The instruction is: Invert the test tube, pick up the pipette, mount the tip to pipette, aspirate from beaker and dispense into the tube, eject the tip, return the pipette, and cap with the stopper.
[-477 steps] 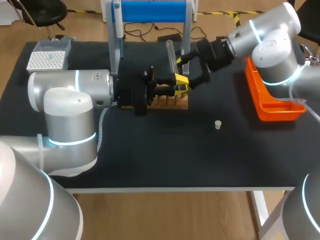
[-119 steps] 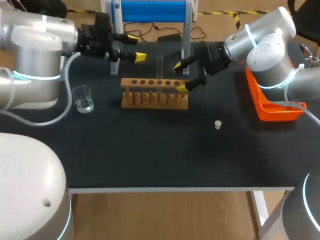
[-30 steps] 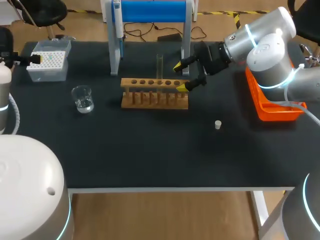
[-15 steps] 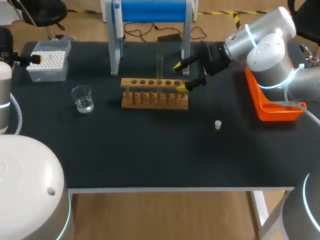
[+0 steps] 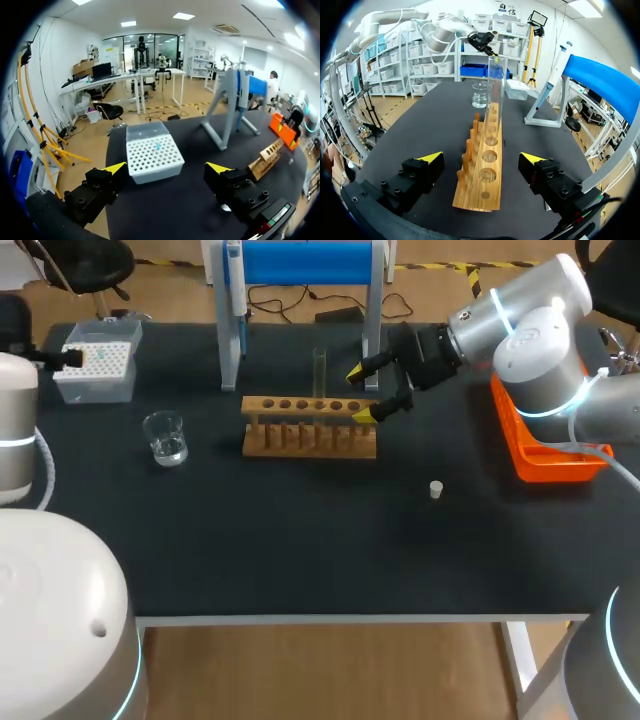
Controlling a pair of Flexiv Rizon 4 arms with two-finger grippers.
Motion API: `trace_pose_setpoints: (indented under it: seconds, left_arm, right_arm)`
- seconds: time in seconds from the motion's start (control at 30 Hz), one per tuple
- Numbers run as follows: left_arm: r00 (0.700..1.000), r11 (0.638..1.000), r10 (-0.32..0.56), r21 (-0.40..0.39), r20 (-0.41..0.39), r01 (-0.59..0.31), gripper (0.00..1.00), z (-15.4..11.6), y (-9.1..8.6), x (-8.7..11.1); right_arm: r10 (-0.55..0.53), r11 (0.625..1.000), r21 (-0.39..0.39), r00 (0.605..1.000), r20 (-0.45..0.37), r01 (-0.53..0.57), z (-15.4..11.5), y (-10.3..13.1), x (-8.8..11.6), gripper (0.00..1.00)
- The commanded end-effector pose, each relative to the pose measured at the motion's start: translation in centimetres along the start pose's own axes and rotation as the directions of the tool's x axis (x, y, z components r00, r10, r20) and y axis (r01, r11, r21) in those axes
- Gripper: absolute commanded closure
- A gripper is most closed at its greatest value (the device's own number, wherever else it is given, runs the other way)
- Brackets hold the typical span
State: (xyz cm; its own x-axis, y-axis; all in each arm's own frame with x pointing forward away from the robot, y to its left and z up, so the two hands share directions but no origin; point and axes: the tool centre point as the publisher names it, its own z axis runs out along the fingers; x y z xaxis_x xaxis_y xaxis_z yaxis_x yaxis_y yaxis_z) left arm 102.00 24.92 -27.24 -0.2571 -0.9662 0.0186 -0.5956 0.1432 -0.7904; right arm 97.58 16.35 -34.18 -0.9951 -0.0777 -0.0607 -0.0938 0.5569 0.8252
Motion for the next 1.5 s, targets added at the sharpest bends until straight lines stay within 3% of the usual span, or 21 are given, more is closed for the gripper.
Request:
trace_pose_setpoints:
  seconds: [0.03, 0.7, 1.37, 1.4, 1.5]
  left_arm:
    - [1.000, 1.000, -0.002, -0.002, 0.018, 0.002, 0.00, 2.3, -0.4, -0.5]
    - [0.996, 0.997, -0.078, 0.020, 0.034, 0.078, 0.00, 9.4, -1.7, -2.3]
    - [0.990, 0.993, -0.115, -0.017, 0.083, 0.117, 0.00, 12.6, -1.3, -0.5]
    - [0.990, 0.993, -0.118, -0.015, 0.083, 0.119, 0.06, 12.7, -1.3, -0.5]
    - [0.990, 0.993, -0.115, -0.020, 0.084, 0.117, 0.07, 12.9, -1.2, -0.4]
  right_arm:
    - [0.000, 1.000, 0.002, 1.000, -0.001, 0.000, -0.1, 0.0, 0.0, 0.00]
    - [0.000, 1.000, 0.002, 1.000, -0.001, 0.000, -0.1, 0.0, 0.0, 0.00]
    - [0.000, 1.000, 0.002, 1.000, -0.001, 0.000, -0.1, 0.0, 0.0, 0.00]
    - [0.000, 1.000, 0.002, 1.000, -0.001, 0.000, -0.1, 0.0, 0.0, 0.00]
    - [0.000, 1.000, 0.002, 1.000, -0.001, 0.000, -0.1, 0.0, 0.0, 0.00]
